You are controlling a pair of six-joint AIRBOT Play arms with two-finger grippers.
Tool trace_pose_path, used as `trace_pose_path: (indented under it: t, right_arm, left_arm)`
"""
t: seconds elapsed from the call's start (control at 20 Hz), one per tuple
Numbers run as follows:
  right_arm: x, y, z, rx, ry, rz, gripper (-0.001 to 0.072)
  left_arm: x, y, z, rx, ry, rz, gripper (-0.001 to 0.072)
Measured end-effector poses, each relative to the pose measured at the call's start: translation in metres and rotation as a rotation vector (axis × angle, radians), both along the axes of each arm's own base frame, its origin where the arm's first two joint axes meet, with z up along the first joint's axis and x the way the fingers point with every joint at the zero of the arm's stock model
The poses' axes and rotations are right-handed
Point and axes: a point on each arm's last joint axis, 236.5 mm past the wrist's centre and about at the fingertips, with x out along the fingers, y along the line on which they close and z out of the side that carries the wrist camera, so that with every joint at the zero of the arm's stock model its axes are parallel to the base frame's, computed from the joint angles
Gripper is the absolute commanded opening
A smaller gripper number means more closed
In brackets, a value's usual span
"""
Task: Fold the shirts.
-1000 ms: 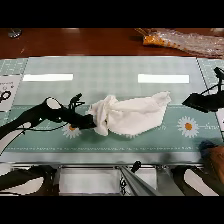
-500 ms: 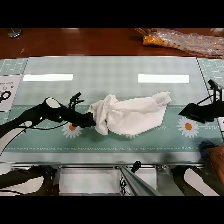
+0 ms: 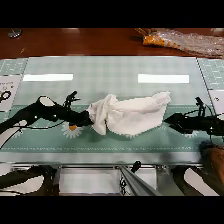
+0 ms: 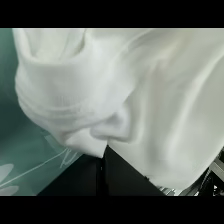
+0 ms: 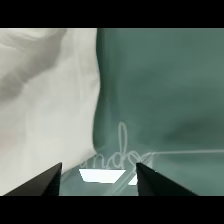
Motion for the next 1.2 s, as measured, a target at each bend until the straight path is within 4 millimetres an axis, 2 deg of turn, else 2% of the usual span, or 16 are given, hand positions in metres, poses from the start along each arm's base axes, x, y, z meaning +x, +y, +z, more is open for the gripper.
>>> trace_pose_path:
  t: [0.15, 0.25, 0.3, 0.35, 0.4, 0.5, 0.6, 0.65, 0.75, 0.85, 0.95, 1.05, 1.15, 1.2]
  right_arm:
    - [0.006, 0.015, -0.008, -0.019, -0.017, 0.007, 0.0536]
    - [0.012, 0.030, -0.014, -0.007, -0.012, 0.001, 0.0492]
    - [0.013, 0.037, -0.019, -0.009, -0.007, 0.006, 0.0343]
    - [0.017, 0.043, -0.023, -0.014, -0.011, 0.004, 0.0147]
    - [0.020, 0.049, -0.026, -0.015, -0.015, 0.006, 0.0020]
    - [0.029, 0.059, -0.025, -0.009, -0.044, 0.010, 0.0020]
    - [0.050, 0.061, -0.008, -0.029, -0.128, 0.026, 0.0019]
    - [0.066, 0.061, 0.010, -0.040, -0.198, 0.034, 0.0018]
    - [0.093, 0.059, 0.056, -0.084, -0.345, 0.081, 0.0018]
    - [0.122, 0.052, 0.126, -0.163, -0.544, 0.112, 0.0018]
    - [0.139, 0.045, 0.202, -0.239, -0.733, 0.126, 0.0018]
    - [0.145, 0.039, 0.287, -0.310, -0.915, 0.113, 0.0018]
    - [0.140, 0.035, 0.364, -0.350, -1.065, 0.079, 0.0018]
    - [0.133, 0.034, 0.401, -0.362, -1.134, 0.066, 0.0018]
  left_arm:
    - [0.000, 0.001, 0.001, -0.003, 0.002, 0.000, 0.0027]
    - [0.000, 0.001, 0.001, -0.003, 0.002, 0.000, 0.0027]
    - [0.000, 0.001, 0.001, -0.004, 0.003, 0.000, 0.0027]
    - [0.000, 0.001, 0.001, -0.004, 0.002, 0.000, 0.0027]
    - [0.001, 0.001, 0.002, -0.005, -0.001, -0.001, 0.0026]
    - [0.010, 0.002, 0.009, -0.010, -0.034, 0.000, 0.0027]
    - [0.031, 0.006, 0.027, -0.019, -0.102, 0.021, 0.0027]
    - [0.046, 0.010, 0.042, -0.026, -0.154, 0.036, 0.0026]
    - [0.082, 0.023, 0.087, -0.039, -0.297, 0.083, 0.0026]
    - [0.116, 0.042, 0.155, -0.048, -0.484, 0.134, 0.0026]
    - [0.139, 0.063, 0.232, -0.045, -0.683, 0.181, 0.0027]
    - [0.146, 0.084, 0.322, -0.033, -0.904, 0.223, 0.0026]
    - [0.135, 0.099, 0.414, -0.015, -1.128, 0.252, 0.0026]
    - [0.121, 0.104, 0.461, -0.005, -1.243, 0.261, 0.0027]
